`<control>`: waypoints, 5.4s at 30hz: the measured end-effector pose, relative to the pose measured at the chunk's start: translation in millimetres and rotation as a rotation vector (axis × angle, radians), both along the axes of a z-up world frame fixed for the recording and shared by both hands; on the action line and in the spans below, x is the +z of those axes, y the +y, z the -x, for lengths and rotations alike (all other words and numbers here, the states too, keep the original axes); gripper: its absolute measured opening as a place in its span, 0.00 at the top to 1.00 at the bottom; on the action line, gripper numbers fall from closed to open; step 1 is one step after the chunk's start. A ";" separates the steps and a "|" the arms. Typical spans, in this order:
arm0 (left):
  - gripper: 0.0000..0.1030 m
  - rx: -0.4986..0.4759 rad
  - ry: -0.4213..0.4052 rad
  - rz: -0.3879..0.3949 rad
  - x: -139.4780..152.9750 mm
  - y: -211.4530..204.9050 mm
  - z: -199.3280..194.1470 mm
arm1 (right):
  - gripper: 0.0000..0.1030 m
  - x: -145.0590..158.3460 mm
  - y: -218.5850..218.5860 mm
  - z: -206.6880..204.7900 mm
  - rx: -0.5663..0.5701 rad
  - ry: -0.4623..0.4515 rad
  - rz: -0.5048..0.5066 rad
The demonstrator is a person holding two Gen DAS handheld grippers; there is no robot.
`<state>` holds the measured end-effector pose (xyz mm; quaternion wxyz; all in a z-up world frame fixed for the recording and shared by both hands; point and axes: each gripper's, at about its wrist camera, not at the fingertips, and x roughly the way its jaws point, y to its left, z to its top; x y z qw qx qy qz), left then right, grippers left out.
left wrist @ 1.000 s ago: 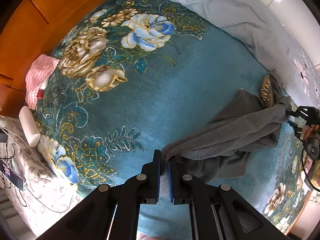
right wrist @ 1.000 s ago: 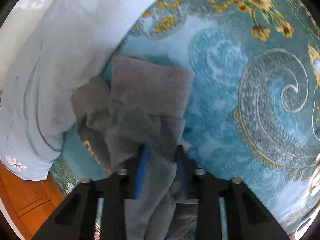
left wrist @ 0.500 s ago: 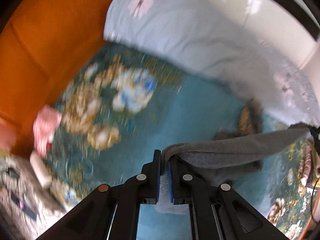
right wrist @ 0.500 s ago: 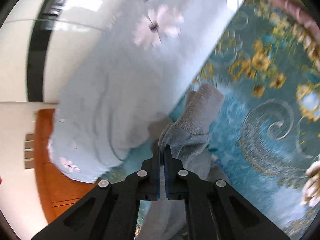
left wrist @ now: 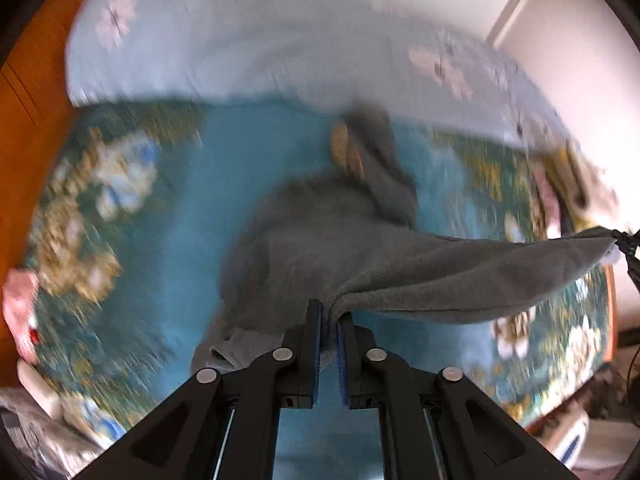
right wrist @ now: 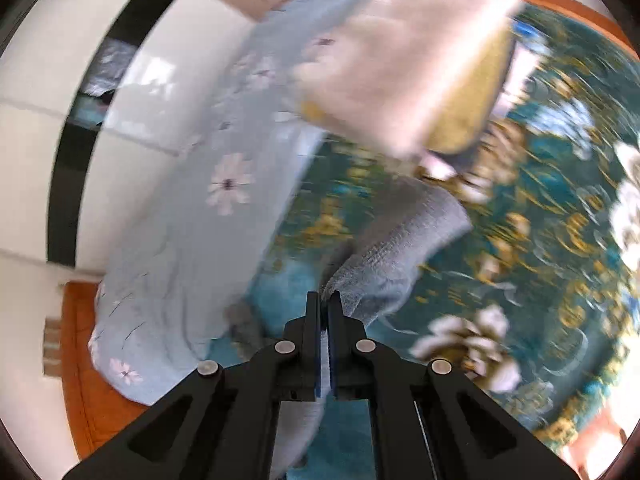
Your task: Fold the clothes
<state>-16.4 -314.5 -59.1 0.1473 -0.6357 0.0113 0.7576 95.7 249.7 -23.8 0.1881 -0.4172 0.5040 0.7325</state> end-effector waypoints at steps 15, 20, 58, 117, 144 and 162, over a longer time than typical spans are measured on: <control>0.51 0.744 -0.320 -0.259 -85.9 -140.1 -47.1 | 0.98 -32.5 47.9 -45.8 -0.029 -0.172 -0.027; 0.51 0.915 -0.431 -0.331 -141.1 -135.2 -76.1 | 0.98 -24.7 45.2 -29.6 0.045 -0.189 -0.064; 0.92 0.906 -0.262 -0.075 -114.3 -217.0 -57.7 | 0.97 -51.0 4.5 -51.5 0.148 -0.328 -0.086; 0.74 0.823 -0.301 -0.111 -121.4 -215.5 77.4 | 0.96 -84.5 -220.7 312.1 0.708 -0.083 -0.144; 0.46 1.026 -0.468 -0.240 -212.3 -230.4 91.1 | 0.96 -116.0 -14.5 150.5 0.280 -0.349 -0.072; 0.84 0.417 -0.404 -0.148 -203.2 -97.5 118.2 | 0.96 -96.4 -57.4 150.7 0.365 -0.362 -0.051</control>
